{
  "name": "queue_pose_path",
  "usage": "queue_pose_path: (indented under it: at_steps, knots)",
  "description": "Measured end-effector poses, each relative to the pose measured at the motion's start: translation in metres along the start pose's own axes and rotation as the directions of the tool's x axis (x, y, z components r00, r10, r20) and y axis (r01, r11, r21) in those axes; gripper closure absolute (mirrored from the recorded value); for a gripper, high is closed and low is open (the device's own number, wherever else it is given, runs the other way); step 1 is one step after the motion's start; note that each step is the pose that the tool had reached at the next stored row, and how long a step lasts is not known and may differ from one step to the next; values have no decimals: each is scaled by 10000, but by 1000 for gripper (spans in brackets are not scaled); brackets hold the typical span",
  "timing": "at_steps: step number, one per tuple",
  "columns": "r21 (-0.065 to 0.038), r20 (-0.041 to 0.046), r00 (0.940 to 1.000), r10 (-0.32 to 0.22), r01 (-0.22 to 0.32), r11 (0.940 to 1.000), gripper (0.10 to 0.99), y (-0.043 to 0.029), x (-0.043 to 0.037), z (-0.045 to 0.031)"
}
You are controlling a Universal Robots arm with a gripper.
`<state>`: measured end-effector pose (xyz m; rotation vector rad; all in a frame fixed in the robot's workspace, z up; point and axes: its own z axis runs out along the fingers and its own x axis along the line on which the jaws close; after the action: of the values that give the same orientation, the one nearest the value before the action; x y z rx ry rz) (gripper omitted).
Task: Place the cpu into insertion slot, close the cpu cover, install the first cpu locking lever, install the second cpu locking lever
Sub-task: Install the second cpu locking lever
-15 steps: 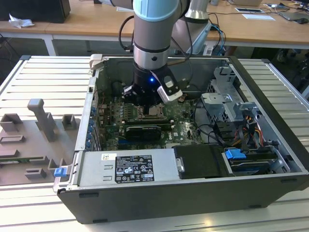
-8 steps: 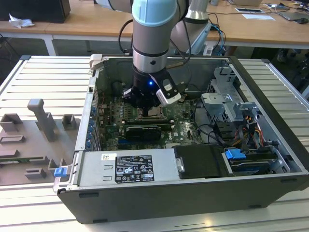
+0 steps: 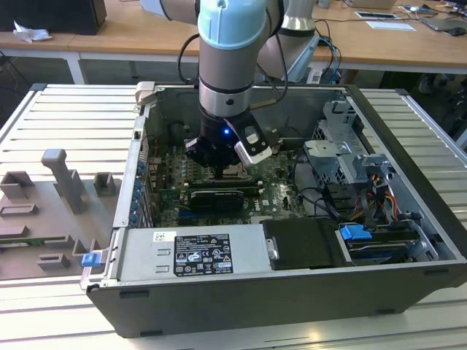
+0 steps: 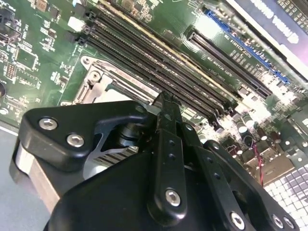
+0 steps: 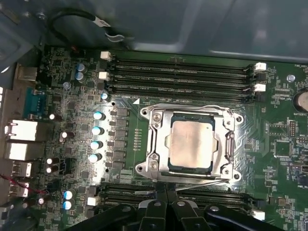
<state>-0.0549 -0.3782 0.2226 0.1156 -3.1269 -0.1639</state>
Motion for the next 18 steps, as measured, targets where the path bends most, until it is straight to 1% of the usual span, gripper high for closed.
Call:
queue_pose_path:
  at_steps: [2,4,6,11,13,16,18]
  knots:
    - [-59,3,10000,-2,2,10000,980,-3,69,10]
    - [-119,7,10000,-8,8,9999,980,-10,75,61]
    - [-291,20,10000,-14,14,9996,980,-11,104,85]
    - [-362,47,10000,-16,17,9993,980,-10,159,110]
    - [-399,50,10000,-16,18,9992,980,-15,161,146]
    - [-560,63,10000,-26,30,9984,980,-18,161,178]
    - [-617,70,10000,-34,38,9981,980,-19,162,184]
